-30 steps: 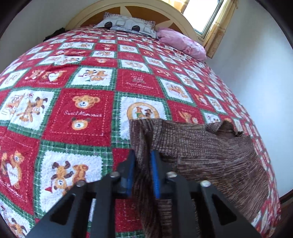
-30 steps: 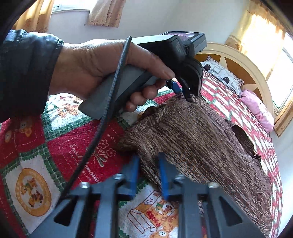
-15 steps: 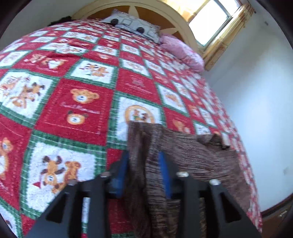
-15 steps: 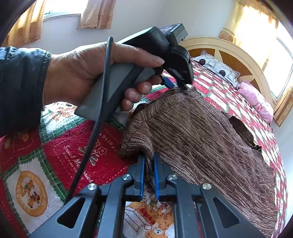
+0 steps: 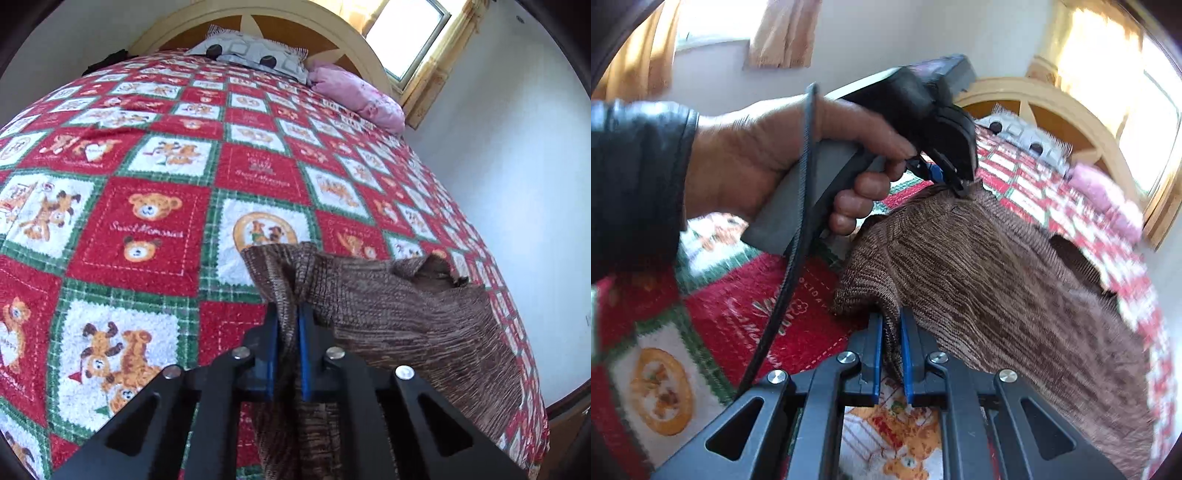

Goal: Fold small clothes
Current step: 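Lift the held edge with both grippers and fold it over the sweater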

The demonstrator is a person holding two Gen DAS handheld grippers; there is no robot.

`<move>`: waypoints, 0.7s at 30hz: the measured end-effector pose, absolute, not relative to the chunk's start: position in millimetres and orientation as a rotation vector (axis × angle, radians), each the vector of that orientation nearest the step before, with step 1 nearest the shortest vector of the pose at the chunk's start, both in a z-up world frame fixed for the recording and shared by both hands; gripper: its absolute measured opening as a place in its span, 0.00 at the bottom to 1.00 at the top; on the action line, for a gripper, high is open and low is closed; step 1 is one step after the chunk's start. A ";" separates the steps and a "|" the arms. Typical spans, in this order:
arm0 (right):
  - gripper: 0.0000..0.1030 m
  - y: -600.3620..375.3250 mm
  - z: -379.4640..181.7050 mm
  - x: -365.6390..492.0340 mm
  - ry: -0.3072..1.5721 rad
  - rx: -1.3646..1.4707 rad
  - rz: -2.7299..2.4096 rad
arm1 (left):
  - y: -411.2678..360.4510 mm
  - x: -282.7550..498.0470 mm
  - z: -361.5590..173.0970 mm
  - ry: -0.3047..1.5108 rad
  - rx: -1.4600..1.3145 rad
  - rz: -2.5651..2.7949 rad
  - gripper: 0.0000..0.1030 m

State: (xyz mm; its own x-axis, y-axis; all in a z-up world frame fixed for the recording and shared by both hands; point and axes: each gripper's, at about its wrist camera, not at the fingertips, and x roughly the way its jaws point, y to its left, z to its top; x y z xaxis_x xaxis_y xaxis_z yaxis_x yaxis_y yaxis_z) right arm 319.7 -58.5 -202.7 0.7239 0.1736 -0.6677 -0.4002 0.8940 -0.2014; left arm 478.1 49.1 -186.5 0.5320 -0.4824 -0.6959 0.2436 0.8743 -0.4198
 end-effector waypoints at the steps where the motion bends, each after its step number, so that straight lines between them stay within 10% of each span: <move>1: 0.07 -63.8 -200.1 318.8 0.696 -0.319 0.329 | 51.2 478.3 -184.0 0.911 -0.312 -0.449 0.10; 21: 0.06 -219.8 -125.0 271.5 0.536 0.071 0.233 | -40.3 471.5 -99.4 0.811 -0.460 -0.610 0.09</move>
State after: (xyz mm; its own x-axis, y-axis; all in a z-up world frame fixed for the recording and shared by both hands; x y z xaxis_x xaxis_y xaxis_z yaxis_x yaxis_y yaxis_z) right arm 271.5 -219.8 -125.0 0.8341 0.2387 -0.4974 -0.2016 0.9711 0.1279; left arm 471.5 -40.3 -99.4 0.5368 -0.6592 -0.5266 0.3230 0.7371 -0.5935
